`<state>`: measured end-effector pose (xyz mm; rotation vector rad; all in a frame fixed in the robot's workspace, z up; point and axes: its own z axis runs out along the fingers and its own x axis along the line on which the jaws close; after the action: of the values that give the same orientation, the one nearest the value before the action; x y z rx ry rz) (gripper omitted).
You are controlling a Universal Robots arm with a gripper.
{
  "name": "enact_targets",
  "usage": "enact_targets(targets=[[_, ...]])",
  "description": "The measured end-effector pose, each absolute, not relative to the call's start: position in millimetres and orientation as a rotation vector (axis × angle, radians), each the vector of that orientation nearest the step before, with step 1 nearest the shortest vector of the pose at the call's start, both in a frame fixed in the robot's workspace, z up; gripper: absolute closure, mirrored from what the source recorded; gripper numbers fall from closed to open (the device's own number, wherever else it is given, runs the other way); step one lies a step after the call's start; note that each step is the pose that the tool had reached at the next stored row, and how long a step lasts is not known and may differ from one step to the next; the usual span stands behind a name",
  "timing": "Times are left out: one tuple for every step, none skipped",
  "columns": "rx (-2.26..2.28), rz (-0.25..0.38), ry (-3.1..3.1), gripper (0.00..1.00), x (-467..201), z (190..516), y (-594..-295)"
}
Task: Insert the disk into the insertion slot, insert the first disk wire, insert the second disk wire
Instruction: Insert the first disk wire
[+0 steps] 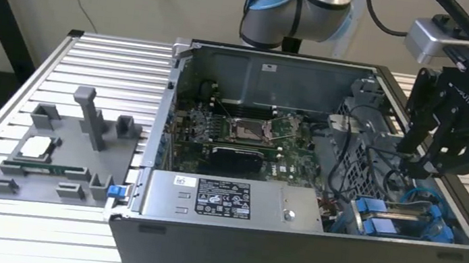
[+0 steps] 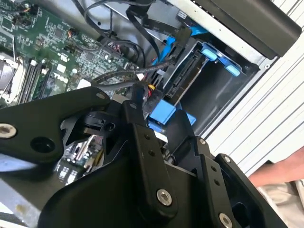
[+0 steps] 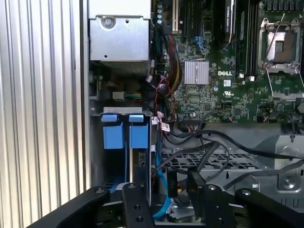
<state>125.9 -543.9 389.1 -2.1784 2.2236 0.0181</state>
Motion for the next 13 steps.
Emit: enact_targets(targets=[[-2.179,0.013,2.218,0.0,125.9,388.5,-543.8],[-2.18,0.008,2.213,0.0,126.0,388.1,-543.8],[-2.18,0.004,2.209,0.0,126.0,387.8,-543.8],[-2.18,0.002,2.208,0.0,126.1,387.6,-543.7],[-2.18,0.001,2.207,0.0,126.1,387.5,-543.7],[-2.18,0.001,2.207,0.0,126.0,387.5,-543.8],[-2.179,0.001,2.207,0.0,126.0,387.5,-543.7],[-2.179,0.002,2.206,0.0,126.0,387.4,-543.7],[-2.178,0.004,2.206,0.0,126.0,387.4,-543.8],[-2.176,0.008,2.204,0.0,126.0,387.4,-543.8],[-2.171,0.018,2.2,0.0,125.9,387.4,-543.8],[-2.166,0.029,2.195,0.0,125.9,387.4,-543.9],[-2.164,0.034,2.192,0.0,125.9,387.3,-544.1]])
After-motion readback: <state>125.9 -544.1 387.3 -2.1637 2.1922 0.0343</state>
